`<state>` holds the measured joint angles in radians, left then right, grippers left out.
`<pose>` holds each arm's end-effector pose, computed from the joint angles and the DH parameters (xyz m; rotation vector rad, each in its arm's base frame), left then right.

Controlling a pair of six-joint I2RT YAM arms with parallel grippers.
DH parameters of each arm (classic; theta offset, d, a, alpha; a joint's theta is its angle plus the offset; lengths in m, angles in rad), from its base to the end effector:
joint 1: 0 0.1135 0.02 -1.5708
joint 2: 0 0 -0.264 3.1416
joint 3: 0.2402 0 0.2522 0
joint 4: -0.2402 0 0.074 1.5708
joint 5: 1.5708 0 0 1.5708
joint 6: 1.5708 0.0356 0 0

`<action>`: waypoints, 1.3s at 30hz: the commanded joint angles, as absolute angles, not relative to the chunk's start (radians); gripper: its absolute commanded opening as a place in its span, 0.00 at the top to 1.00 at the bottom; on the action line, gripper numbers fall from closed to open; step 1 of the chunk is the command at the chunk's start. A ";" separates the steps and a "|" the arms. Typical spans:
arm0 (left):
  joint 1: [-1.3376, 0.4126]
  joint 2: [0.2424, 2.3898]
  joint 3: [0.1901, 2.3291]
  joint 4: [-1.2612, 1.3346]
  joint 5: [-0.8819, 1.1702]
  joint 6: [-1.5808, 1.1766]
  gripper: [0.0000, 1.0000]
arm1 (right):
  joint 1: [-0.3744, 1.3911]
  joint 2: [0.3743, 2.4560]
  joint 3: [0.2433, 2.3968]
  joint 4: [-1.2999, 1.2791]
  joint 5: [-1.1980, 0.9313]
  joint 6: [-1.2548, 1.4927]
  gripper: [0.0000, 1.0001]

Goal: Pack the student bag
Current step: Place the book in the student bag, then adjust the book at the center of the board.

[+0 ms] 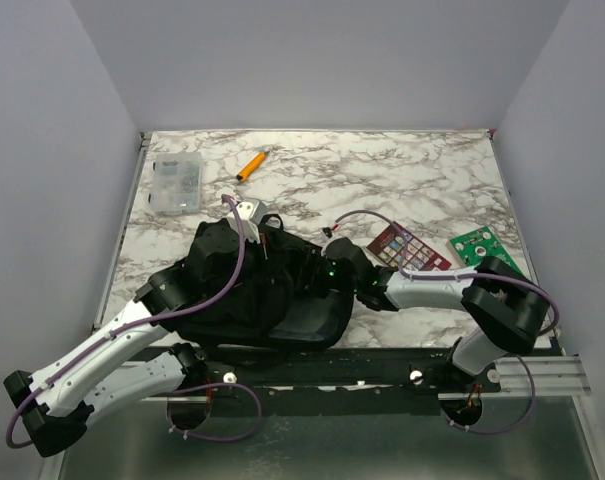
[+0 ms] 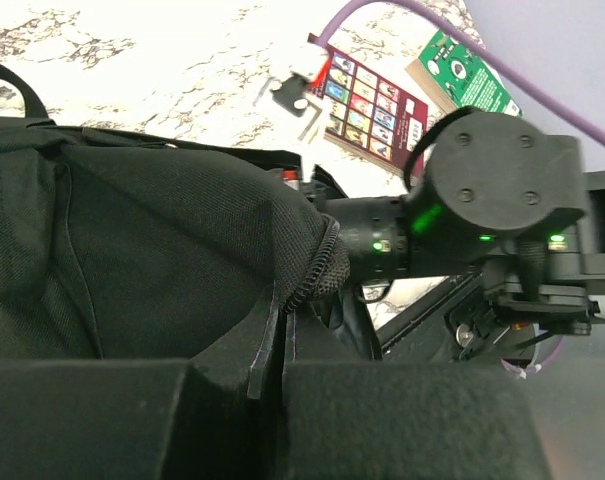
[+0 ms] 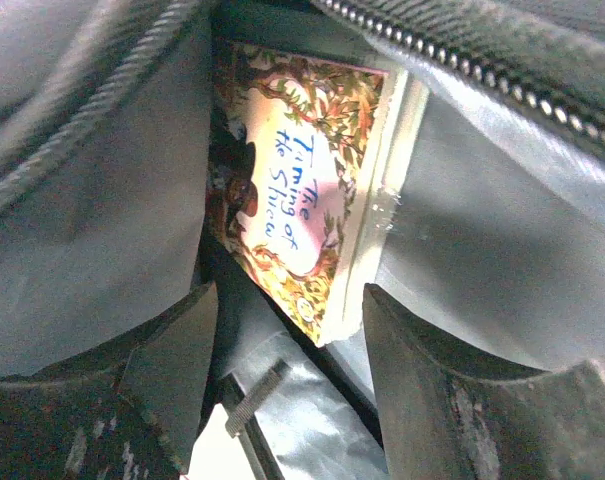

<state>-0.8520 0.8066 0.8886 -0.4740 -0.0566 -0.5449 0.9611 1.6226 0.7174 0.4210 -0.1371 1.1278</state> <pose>0.1186 -0.1325 0.3421 0.2770 2.0449 -0.8424 0.1843 0.2724 0.1707 0.0997 2.3765 1.3229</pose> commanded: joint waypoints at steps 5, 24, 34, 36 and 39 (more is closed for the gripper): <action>-0.854 0.785 0.796 -0.404 -0.082 -0.641 1.00 | 0.968 1.451 0.803 -0.063 -0.006 0.848 0.28; -0.846 0.936 0.719 -0.365 -0.017 -0.728 1.00 | 0.967 0.870 0.815 -0.538 0.493 0.691 0.27; -0.845 0.983 0.599 -0.205 0.133 -0.714 1.00 | 0.802 0.881 0.872 -0.617 0.662 0.702 0.18; -0.845 1.014 0.608 -0.198 0.165 -0.706 1.00 | 0.697 0.885 0.847 -0.567 0.571 0.656 0.17; -0.845 1.049 0.611 -0.170 0.228 -0.700 0.97 | 0.489 0.937 0.790 -0.488 0.351 0.618 0.15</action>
<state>-0.8459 1.0096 0.6083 -0.2096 0.0952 -0.7177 0.6765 0.8879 0.8379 -0.5594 0.5526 0.6785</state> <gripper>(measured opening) 0.015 0.843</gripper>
